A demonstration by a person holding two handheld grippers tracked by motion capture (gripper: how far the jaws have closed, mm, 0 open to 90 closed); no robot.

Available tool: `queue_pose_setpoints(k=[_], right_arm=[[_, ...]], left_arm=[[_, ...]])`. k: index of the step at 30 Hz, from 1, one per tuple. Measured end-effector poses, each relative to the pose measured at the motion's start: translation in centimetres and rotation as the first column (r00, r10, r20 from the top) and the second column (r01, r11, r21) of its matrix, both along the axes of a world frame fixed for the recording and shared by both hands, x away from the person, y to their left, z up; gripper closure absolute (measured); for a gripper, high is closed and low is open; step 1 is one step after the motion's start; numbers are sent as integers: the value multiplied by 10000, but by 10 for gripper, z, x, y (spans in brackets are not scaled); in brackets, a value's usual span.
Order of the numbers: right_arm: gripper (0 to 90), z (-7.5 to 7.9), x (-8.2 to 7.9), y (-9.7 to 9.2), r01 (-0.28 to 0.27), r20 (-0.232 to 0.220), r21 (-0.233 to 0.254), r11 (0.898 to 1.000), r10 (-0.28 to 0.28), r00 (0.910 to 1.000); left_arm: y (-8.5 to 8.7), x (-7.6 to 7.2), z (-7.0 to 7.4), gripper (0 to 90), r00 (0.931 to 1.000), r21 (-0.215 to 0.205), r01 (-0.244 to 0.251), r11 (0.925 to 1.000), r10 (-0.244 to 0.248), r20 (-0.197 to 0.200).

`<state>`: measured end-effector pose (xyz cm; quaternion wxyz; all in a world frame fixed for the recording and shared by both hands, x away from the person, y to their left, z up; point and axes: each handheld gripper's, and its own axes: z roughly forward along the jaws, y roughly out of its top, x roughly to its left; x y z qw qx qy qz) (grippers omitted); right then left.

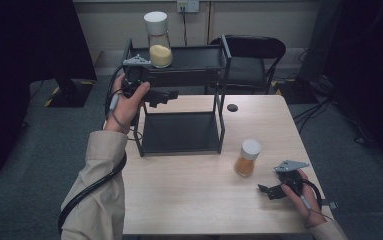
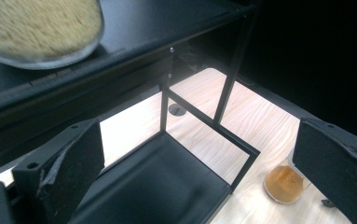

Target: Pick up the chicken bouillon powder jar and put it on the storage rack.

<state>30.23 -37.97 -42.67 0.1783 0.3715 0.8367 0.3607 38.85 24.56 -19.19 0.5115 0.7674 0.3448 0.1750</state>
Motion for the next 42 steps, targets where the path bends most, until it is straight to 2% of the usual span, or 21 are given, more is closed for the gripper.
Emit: queue_pose_setpoints(k=[7,15,28,42], right_arm=[[0,0,0,0,1,3,3,10000,-1,10000],[0,0,0,0,4,2,6,10000,-4,10000],[0,0,0,0,-2,7,3,10000,2,10000],[0,0,0,0,-6,-4,-7,10000,6,10000]], left_arm=[[-1,-5,-18,14,9999,-40,13,10000,-13,-107],[-4,-5,-36,14,9993,4,281,9996,-280,-245],[-3,-13,-65,14,9990,-91,296,9995,-299,-343],[1,-19,-89,14,9983,-160,313,9994,-320,-481]])
